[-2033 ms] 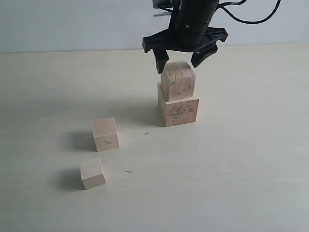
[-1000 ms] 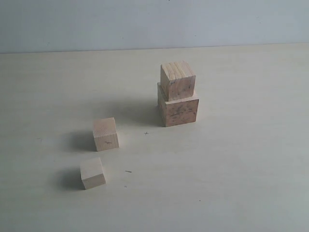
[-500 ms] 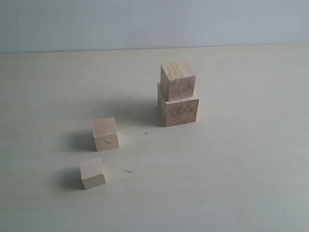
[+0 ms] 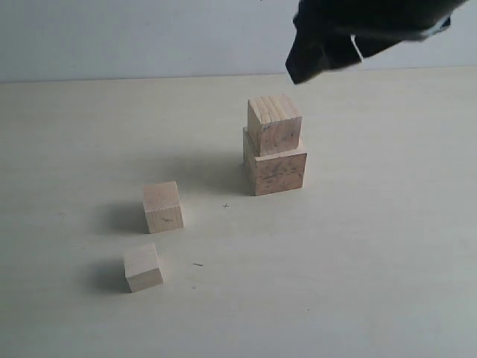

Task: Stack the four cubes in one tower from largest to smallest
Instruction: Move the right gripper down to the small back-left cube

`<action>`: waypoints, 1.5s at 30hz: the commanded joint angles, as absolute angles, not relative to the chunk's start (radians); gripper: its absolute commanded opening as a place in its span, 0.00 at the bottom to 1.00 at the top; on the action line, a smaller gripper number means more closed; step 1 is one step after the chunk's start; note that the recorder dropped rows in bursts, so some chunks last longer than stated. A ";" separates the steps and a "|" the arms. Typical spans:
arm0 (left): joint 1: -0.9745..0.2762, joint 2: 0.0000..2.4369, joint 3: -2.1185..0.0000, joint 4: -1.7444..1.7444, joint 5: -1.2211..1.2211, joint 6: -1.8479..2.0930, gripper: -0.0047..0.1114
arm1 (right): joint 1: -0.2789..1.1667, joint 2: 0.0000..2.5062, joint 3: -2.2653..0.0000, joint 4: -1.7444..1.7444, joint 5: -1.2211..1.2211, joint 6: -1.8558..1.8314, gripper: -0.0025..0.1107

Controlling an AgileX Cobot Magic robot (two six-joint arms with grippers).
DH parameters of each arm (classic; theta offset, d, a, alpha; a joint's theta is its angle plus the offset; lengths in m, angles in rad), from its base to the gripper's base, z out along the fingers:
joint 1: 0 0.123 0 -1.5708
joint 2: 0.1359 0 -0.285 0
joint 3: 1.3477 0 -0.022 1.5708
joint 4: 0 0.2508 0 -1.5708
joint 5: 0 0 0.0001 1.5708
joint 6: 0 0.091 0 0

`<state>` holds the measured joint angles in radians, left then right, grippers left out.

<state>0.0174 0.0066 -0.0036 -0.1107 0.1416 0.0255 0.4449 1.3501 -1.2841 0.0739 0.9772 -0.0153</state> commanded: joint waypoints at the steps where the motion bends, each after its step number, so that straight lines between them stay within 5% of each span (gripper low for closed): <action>1: 0.011 0.000 0.000 -0.116 0.141 0.026 0.04 | 0.491 1.309 -1.131 0.109 0.859 -0.192 0.71; 15: 0.011 0.000 0.000 -0.116 0.141 0.027 0.04 | 0.765 1.442 -1.067 0.340 0.693 -0.829 0.71; 45: 0.011 0.000 0.000 -0.116 0.141 0.023 0.04 | 0.666 2.226 -1.817 0.315 0.935 -1.098 0.71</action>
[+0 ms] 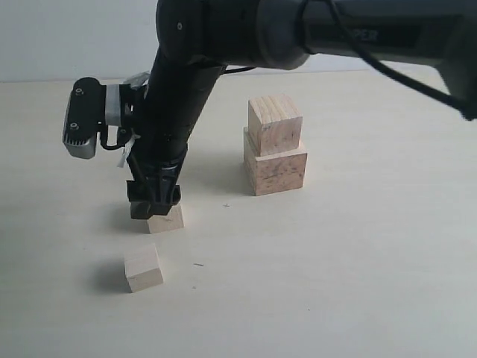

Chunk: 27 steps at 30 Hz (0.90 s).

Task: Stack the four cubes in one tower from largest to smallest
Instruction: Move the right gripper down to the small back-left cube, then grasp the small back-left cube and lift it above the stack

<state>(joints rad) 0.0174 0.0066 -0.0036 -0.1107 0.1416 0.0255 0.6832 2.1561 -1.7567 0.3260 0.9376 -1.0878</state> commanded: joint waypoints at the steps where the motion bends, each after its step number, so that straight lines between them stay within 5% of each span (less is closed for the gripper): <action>1: 0.011 0.000 0.000 -0.116 0.141 0.023 0.04 | 0.664 2.238 -1.825 0.312 0.938 -1.098 0.71; 17: 0.011 0.000 0.000 -0.116 0.141 0.024 0.04 | 0.630 2.345 -1.845 0.308 0.911 -1.098 0.68; 22: 0.011 0.000 0.000 -0.116 0.141 0.024 0.04 | 0.630 2.347 -1.845 0.308 0.907 -1.087 0.60; 27: 0.011 0.000 0.000 -0.116 0.141 0.026 0.04 | 0.630 2.347 -1.845 0.315 0.910 -0.983 0.39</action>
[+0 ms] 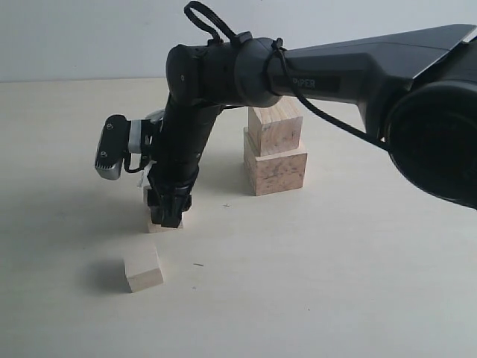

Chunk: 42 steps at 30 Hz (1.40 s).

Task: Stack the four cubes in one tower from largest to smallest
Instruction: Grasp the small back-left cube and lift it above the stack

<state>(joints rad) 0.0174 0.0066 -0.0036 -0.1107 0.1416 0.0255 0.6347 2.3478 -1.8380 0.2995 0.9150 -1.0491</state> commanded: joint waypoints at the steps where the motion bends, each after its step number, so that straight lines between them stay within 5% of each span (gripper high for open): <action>1: 0.011 0.000 0.000 -0.116 0.141 0.026 0.04 | 0.630 2.344 -1.845 0.315 0.910 -0.968 0.34; 10: 0.011 0.000 0.000 -0.116 0.141 0.026 0.04 | 0.630 2.277 -1.845 0.305 0.923 -0.706 0.02; 26: 0.011 0.000 0.000 -0.116 0.141 0.024 0.04 | 0.619 1.930 -1.845 0.173 1.159 -0.203 0.02; 42: 0.011 0.000 0.000 -0.116 0.141 0.026 0.04 | 0.382 1.904 -1.845 0.000 1.119 0.126 0.02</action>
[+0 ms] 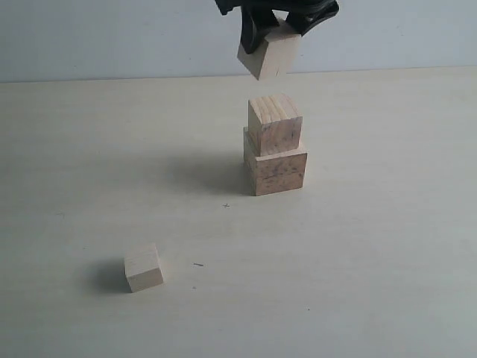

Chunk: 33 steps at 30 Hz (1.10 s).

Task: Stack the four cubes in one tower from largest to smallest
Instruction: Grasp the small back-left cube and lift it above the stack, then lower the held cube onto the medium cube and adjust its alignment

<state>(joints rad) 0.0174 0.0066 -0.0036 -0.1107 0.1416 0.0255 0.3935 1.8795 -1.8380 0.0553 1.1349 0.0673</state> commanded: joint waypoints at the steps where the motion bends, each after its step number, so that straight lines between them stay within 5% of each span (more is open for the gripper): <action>1: 0.011 0.000 0.000 -0.116 0.141 0.026 0.04 | 0.382 1.915 -1.845 -0.008 1.119 0.139 0.02; 33: 0.011 0.000 0.000 -0.116 0.141 0.023 0.04 | 0.384 2.083 -1.982 -0.063 1.221 0.142 0.02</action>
